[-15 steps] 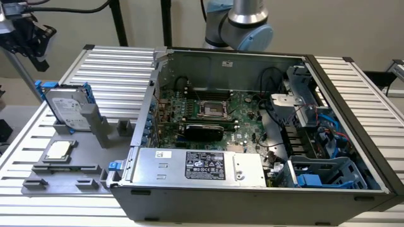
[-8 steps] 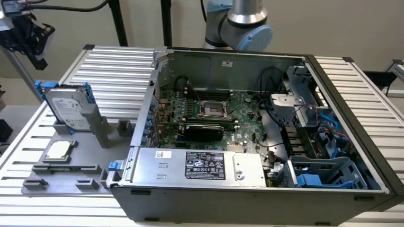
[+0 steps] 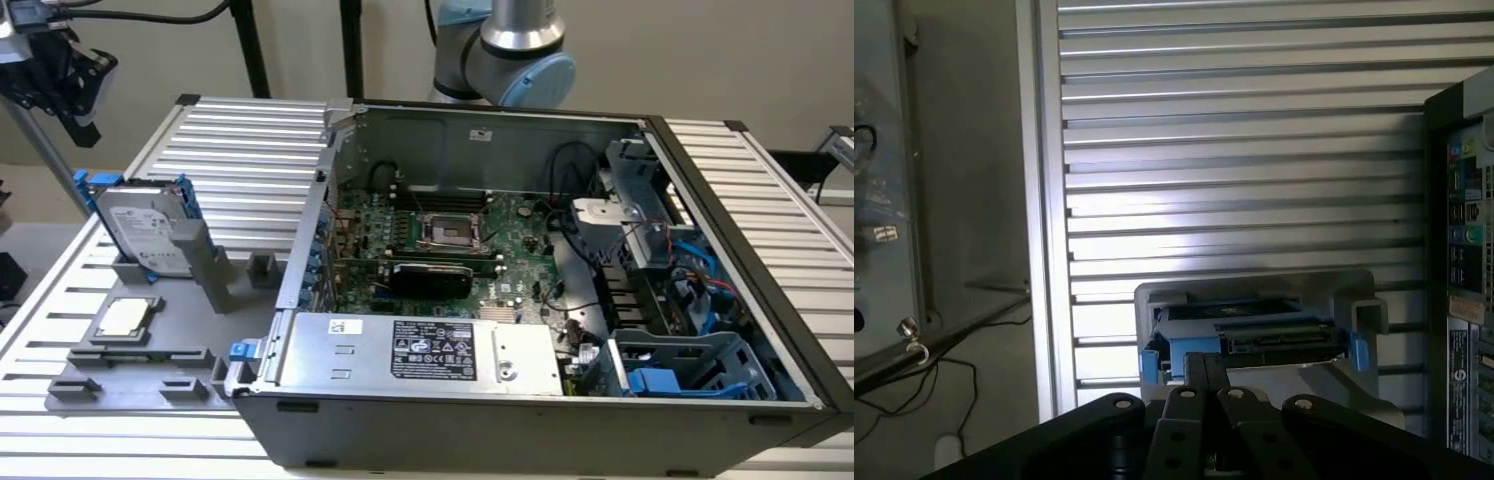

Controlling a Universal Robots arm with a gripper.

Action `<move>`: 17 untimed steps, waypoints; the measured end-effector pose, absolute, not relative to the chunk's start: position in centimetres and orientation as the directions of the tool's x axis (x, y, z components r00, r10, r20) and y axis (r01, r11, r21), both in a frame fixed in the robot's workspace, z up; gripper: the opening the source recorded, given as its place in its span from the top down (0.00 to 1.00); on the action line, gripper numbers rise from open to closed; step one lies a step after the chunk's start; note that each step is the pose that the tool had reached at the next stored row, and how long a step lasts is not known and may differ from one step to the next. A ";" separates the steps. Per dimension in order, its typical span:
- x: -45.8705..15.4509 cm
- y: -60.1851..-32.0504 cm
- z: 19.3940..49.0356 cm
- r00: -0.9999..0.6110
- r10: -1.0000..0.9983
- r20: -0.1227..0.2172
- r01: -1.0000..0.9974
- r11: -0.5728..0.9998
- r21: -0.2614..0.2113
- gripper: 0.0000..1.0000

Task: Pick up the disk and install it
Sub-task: 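Reach for the disk, then pick up the disk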

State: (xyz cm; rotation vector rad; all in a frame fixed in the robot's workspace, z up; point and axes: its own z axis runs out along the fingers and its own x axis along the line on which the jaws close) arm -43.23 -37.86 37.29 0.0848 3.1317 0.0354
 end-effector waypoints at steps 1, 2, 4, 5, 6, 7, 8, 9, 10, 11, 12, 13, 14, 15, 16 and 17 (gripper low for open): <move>-43.2 -37.9 37.3 -0.999 0.054 -0.008 0.054 0.998 0.023 0.89; -43.2 -37.9 37.3 -0.999 0.053 -0.008 0.053 0.998 0.023 0.89; -43.2 -37.9 37.3 -0.999 0.052 -0.008 0.051 0.998 0.023 0.89; -43.2 -37.9 37.3 -0.999 0.050 -0.008 0.050 0.999 0.023 0.89; -43.2 -37.9 37.3 -0.999 0.049 -0.008 0.049 0.999 0.023 0.89; -43.2 -37.9 37.3 -0.999 0.049 -0.008 0.049 0.999 0.023 0.89; -43.2 -37.9 37.3 -0.999 0.049 -0.008 0.048 0.999 0.023 0.89; -43.2 -37.9 37.3 -0.999 0.048 -0.008 0.048 0.999 0.023 0.89; -43.2 -37.9 37.3 -0.999 0.048 -0.008 0.048 0.999 0.023 0.89; -43.2 -37.9 37.3 -0.999 0.047 -0.008 0.047 0.999 0.023 0.89; -43.2 -37.9 37.3 -0.999 0.047 -0.008 0.047 0.999 0.023 0.89; -43.2 -37.9 37.3 -0.999 0.046 -0.008 0.046 0.999 0.023 0.89; -43.2 -37.9 37.3 -0.999 0.046 -0.007 0.046 0.999 0.023 0.89; -43.2 -37.9 37.3 -0.999 0.046 -0.007 0.046 0.999 0.023 0.89; -43.2 -37.9 37.3 -0.999 0.045 -0.007 0.045 0.999 0.023 0.89; -43.2 -37.9 37.3 -0.999 0.042 -0.007 0.041 0.999 0.023 0.89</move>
